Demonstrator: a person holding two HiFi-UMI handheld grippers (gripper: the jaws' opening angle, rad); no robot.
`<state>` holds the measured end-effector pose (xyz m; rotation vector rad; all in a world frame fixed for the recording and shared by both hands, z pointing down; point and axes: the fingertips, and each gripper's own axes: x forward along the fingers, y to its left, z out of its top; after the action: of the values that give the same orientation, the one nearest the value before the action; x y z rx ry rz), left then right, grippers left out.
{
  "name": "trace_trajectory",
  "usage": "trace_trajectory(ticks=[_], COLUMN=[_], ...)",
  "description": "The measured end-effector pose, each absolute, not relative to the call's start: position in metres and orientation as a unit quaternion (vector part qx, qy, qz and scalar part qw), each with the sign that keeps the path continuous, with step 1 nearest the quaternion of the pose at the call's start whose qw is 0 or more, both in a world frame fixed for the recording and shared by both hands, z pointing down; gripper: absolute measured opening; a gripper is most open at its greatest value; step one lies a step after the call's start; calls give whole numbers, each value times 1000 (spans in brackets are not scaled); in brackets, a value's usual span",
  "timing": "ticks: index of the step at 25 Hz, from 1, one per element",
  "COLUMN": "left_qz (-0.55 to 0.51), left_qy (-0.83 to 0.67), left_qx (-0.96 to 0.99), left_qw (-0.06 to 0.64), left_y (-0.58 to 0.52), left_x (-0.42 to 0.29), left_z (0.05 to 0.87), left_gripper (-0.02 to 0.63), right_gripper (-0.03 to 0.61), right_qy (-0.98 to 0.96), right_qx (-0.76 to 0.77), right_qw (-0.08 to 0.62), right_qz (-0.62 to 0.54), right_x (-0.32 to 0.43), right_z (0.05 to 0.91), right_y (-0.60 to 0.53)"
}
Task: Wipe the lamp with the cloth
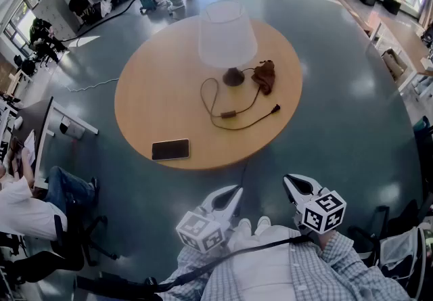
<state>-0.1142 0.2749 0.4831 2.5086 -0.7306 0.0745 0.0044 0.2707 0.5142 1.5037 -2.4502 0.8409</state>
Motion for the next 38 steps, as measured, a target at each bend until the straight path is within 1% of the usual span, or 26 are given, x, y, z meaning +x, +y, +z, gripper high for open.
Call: trace_trajectory(ticks=[20, 31, 38], left_qz=[25, 32, 35], left_qy=[-276, -275, -292], left_qx=[925, 926, 926], left_qw=[260, 258, 238], left_y=[274, 271, 259], left_x=[-114, -103, -88], left_z=[478, 481, 469], left_gripper=[5, 5, 5], right_gripper=[3, 3, 3], right_qy=[-816, -802, -796], right_qx=[499, 516, 527], right_qw=[73, 64, 52], right_qz=[281, 292, 293], right_x=[5, 27, 66], right_z=[512, 515, 510], right_y=[275, 272, 274])
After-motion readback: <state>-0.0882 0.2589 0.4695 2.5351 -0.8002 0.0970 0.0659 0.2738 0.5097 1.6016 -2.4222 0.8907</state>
